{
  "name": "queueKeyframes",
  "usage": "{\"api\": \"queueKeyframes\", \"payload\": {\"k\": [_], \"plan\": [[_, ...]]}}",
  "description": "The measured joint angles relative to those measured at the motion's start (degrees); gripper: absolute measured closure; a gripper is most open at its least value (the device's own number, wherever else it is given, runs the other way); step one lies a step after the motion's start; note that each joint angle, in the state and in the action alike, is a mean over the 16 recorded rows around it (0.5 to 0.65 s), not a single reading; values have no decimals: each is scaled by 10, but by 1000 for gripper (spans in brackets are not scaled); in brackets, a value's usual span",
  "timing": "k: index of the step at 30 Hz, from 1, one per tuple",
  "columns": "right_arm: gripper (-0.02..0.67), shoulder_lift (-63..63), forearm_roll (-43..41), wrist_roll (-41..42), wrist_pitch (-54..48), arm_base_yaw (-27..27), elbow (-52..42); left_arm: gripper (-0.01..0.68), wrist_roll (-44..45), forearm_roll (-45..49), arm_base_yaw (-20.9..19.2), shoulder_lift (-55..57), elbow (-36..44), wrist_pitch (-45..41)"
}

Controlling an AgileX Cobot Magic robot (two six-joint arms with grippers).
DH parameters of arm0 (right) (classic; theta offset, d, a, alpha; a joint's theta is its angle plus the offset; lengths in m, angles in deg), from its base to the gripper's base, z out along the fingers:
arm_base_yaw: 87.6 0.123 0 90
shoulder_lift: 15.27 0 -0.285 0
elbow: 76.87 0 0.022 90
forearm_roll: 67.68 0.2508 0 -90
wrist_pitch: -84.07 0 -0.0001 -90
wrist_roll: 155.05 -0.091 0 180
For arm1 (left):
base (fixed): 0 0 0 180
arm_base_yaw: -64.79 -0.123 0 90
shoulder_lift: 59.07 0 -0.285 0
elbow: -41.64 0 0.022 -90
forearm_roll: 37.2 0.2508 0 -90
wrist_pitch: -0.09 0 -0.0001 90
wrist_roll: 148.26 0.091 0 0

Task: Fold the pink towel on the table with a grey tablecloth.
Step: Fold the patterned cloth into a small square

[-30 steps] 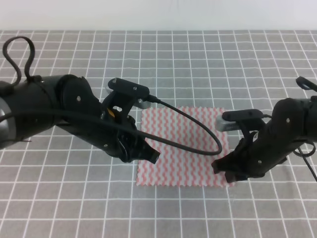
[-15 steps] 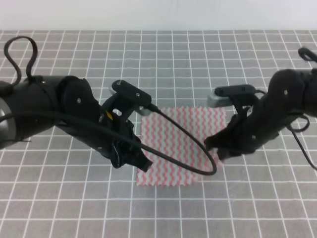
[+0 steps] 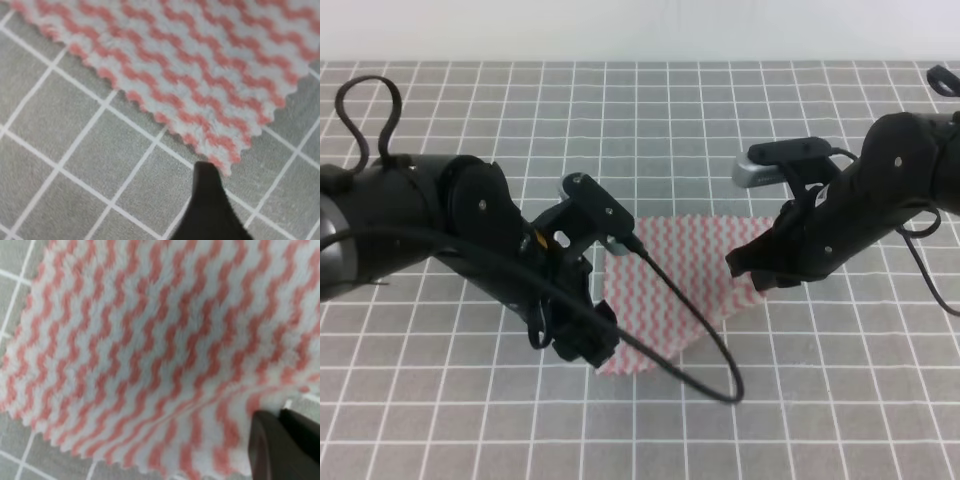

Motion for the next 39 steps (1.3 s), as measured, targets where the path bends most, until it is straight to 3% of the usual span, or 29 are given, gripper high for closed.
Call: {"api": "queueKeyframes", "payload": {"k": [7, 27, 39], "plan": [[664, -2, -2, 2, 23, 0, 1, 220, 67, -1, 0, -2, 0, -7], [665, -15, -23, 2, 55, 0, 34, 215, 131, -7, 6, 14, 1, 2], [665, -17, -26, 2, 57, 0, 35, 215, 149, -3, 30, 42, 1, 38]]}}
